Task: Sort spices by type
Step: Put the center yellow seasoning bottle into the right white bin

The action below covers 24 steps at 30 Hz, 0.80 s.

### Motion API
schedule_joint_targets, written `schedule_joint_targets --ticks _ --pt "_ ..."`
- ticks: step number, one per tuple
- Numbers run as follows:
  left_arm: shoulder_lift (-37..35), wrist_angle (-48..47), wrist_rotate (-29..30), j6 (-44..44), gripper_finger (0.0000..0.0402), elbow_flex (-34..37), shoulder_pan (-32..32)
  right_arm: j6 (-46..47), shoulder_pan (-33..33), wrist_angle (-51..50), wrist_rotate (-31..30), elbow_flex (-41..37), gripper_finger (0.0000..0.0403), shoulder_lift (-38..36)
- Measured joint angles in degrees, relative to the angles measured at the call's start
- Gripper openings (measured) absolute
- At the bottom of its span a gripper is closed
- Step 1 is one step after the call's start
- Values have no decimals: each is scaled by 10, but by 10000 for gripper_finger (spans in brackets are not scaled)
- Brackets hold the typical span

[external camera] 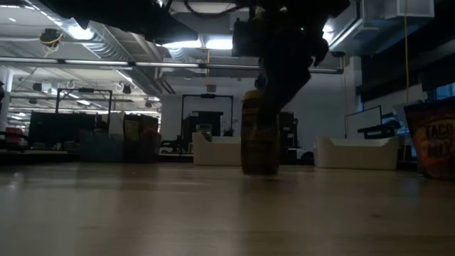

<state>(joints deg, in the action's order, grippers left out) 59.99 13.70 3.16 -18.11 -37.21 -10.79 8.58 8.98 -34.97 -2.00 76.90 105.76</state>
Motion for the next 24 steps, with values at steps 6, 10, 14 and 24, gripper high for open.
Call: schedule_joint_targets --ticks 6,10,14,24 --pt "0 0 0 -1 114 0 0 0 0 4 -6 0 235 -21" --pt "0 0 0 -1 114 0 0 0 -1 -11 -14 0 226 -24" --pt "0 0 0 0 114 0 0 0 -5 -42 -40 0 223 -31" --pt "0 -3 0 -1 114 0 0 2 -31 -113 -100 0 223 -104"
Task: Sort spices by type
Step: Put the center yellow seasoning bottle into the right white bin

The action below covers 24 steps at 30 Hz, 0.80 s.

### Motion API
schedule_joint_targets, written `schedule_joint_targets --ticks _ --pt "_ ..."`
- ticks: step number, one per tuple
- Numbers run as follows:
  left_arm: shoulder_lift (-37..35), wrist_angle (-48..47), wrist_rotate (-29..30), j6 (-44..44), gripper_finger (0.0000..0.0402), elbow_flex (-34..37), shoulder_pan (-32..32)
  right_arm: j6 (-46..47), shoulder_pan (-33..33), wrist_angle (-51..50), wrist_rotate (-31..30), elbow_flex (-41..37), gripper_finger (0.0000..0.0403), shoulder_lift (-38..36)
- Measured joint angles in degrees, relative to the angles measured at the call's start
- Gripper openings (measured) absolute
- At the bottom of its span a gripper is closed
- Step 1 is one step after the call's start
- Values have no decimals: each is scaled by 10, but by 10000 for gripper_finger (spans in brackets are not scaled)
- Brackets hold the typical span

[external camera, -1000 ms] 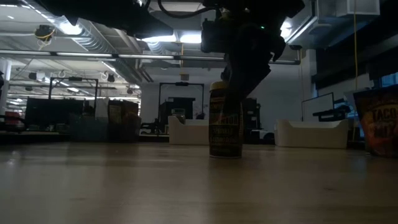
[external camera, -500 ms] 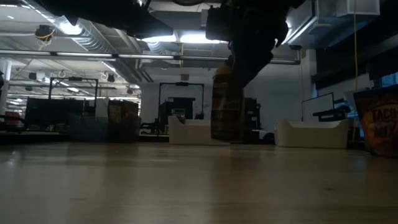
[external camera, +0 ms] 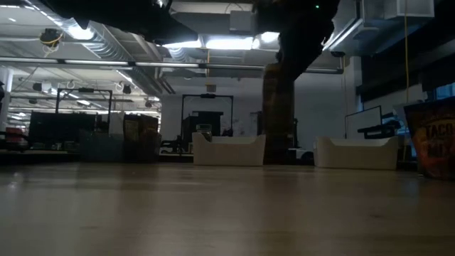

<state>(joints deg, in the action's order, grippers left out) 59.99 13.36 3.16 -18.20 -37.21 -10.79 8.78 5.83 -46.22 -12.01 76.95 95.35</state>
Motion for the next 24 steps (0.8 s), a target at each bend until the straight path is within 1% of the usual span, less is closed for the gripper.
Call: schedule_joint_targets --ticks 7,10,17,24 --pt "0 -6 0 0 114 0 0 0 -41 -74 -63 0 229 -58" --pt "0 -8 0 0 114 0 0 1 -62 -103 -83 0 225 -78" --pt "0 -8 0 0 114 0 0 -1 -127 -156 -133 0 227 -120" --pt "0 -8 0 0 114 0 0 -5 -211 -185 -151 0 222 -144"
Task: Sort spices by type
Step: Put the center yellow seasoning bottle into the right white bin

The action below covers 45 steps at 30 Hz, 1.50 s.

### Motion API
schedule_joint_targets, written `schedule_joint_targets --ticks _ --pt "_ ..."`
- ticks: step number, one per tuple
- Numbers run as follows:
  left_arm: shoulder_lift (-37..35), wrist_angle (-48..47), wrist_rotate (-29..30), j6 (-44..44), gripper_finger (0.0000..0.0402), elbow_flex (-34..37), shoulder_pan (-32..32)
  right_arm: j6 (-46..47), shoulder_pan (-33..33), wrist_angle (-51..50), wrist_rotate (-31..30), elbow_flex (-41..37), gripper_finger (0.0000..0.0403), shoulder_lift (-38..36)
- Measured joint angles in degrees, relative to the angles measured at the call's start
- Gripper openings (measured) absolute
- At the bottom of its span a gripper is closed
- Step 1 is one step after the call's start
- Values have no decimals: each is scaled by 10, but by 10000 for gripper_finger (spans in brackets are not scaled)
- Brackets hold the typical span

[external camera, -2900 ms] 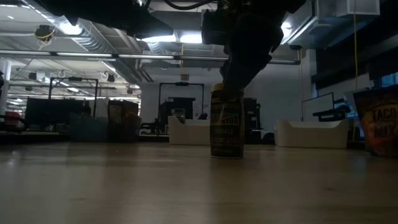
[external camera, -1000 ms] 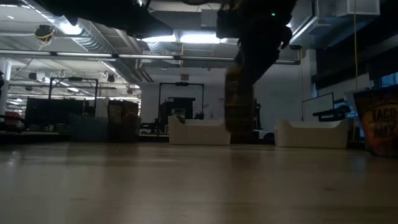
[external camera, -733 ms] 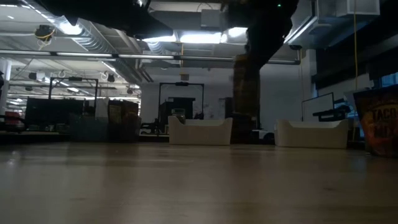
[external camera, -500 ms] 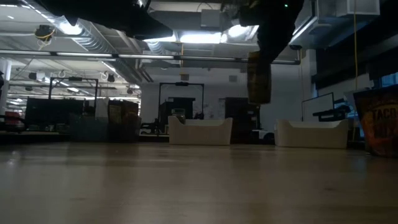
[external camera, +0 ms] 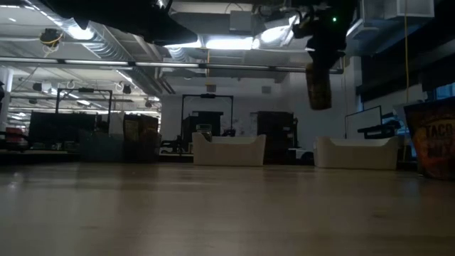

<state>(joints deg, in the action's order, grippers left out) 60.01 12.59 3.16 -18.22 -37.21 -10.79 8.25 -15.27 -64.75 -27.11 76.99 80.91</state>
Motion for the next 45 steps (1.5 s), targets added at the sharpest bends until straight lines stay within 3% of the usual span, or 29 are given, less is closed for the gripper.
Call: schedule_joint_targets --ticks 14,25,38,45 --pt "0 -1 0 0 114 0 0 -41 -165 22 13 -2 222 -2" --pt "0 -1 0 0 114 0 0 -37 -256 168 58 -98 224 -2" --pt "0 0 0 0 114 0 0 16 -283 314 68 -172 228 2" --pt "0 0 0 0 114 0 0 20 -284 323 67 -178 230 30"
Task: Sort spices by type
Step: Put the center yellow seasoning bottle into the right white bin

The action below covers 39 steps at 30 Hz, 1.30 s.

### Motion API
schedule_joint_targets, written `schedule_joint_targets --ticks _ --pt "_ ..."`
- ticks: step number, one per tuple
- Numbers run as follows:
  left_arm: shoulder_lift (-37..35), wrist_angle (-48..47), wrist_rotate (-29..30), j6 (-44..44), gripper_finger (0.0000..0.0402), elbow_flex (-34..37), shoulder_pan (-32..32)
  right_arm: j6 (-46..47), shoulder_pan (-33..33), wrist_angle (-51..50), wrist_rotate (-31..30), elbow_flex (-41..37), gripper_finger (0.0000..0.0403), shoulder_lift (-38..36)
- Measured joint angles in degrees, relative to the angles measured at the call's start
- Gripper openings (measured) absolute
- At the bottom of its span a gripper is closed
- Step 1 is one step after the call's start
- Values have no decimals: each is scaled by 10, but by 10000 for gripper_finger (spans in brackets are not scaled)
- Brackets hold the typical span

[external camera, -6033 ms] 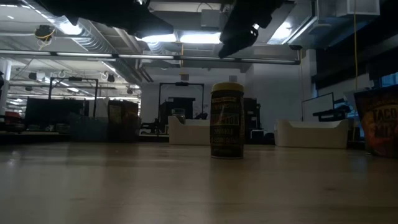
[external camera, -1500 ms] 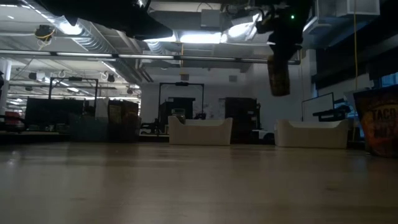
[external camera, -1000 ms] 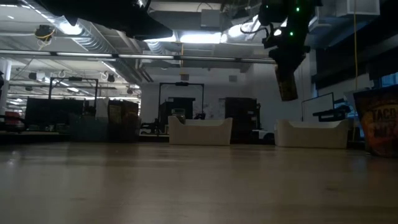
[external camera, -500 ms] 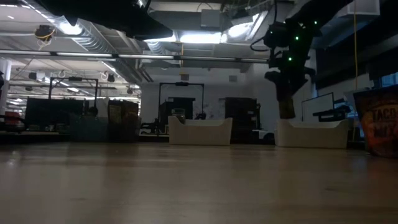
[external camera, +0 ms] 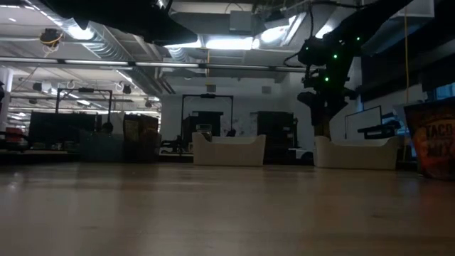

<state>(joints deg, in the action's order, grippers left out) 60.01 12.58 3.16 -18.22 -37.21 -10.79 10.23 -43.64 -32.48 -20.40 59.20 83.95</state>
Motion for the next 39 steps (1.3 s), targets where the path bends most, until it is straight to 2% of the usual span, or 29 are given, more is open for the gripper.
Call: schedule_joint_targets --ticks 9,15,22,39 --pt "0 0 0 0 114 0 0 6 0 21 -7 0 231 37" --pt "0 0 0 0 114 0 0 23 -24 36 -5 -11 231 40" --pt "0 -1 0 0 114 0 0 32 -49 101 46 -70 231 40" --pt "0 0 0 -2 114 0 0 30 -48 134 49 -69 232 57"
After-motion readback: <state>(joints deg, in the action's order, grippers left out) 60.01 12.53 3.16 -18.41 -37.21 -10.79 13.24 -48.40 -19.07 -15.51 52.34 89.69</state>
